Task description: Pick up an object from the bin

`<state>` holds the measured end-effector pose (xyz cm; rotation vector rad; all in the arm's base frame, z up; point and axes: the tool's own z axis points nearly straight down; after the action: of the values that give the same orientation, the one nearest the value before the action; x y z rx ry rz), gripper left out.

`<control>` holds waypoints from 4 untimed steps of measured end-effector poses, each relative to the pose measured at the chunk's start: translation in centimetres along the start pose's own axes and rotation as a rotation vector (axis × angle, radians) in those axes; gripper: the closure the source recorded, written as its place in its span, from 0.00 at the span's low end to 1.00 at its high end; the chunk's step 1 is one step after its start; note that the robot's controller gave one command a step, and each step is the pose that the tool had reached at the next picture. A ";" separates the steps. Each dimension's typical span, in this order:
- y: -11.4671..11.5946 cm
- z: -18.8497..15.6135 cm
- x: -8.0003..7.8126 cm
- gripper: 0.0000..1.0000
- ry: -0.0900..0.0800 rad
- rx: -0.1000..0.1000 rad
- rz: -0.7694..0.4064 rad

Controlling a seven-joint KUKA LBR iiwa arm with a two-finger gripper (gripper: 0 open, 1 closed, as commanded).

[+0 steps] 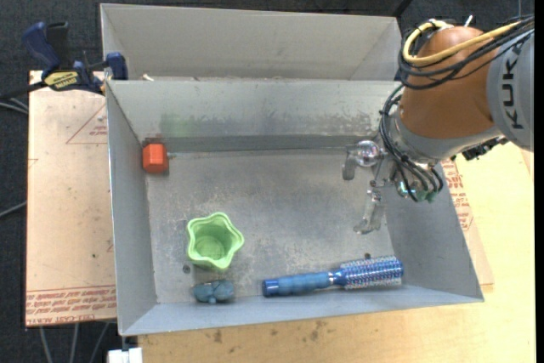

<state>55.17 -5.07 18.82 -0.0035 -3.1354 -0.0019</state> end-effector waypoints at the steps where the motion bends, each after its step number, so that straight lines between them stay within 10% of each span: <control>1: 0.0 -0.4 -0.2 1.00 -0.008 0.001 -0.003; 2: -3.6 -5.2 -4.8 1.00 -0.017 0.003 -0.006; 3: -3.4 -4.9 -4.6 0.00 -0.010 0.001 -0.009; 4: 2.2 6.3 4.8 0.00 0.003 -0.002 -0.220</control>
Offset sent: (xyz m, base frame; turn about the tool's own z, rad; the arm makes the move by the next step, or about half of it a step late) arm 0.0000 0.0000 0.0000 0.0000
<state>50.37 -2.89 12.59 0.3404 -3.1136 -0.0061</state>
